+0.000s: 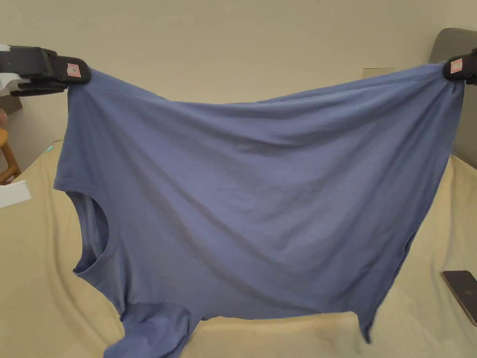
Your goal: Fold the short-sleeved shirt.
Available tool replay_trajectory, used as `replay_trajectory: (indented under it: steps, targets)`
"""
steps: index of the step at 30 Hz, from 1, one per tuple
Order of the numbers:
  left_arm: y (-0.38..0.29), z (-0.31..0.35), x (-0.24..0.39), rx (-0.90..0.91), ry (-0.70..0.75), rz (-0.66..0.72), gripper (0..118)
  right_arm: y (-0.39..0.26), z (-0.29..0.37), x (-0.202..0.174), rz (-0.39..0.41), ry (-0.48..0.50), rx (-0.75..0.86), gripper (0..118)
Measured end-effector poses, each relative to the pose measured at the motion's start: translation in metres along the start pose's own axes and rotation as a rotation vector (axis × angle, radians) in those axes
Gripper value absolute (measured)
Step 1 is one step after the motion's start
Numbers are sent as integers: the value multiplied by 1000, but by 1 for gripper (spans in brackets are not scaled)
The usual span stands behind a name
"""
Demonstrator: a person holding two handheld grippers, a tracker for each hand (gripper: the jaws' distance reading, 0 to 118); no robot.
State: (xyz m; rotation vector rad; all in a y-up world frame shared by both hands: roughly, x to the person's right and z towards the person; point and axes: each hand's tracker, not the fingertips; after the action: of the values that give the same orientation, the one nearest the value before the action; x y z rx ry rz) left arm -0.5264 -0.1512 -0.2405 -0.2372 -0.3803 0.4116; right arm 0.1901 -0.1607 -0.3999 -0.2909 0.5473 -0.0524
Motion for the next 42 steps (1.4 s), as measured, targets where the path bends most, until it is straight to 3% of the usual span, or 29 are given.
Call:
replay_trajectory:
  steps: [17,31,42]
  targets:
    - [103,-118,-41,1,8,-27,1,85,-115,76,-32,-61,37,2]
    - [147,-215,-82,26,21,-39,0,117,-204,88,-9,-84,26,2]
    - [159,-240,-103,49,13,-43,0,124,-249,102,5,-106,26,2]
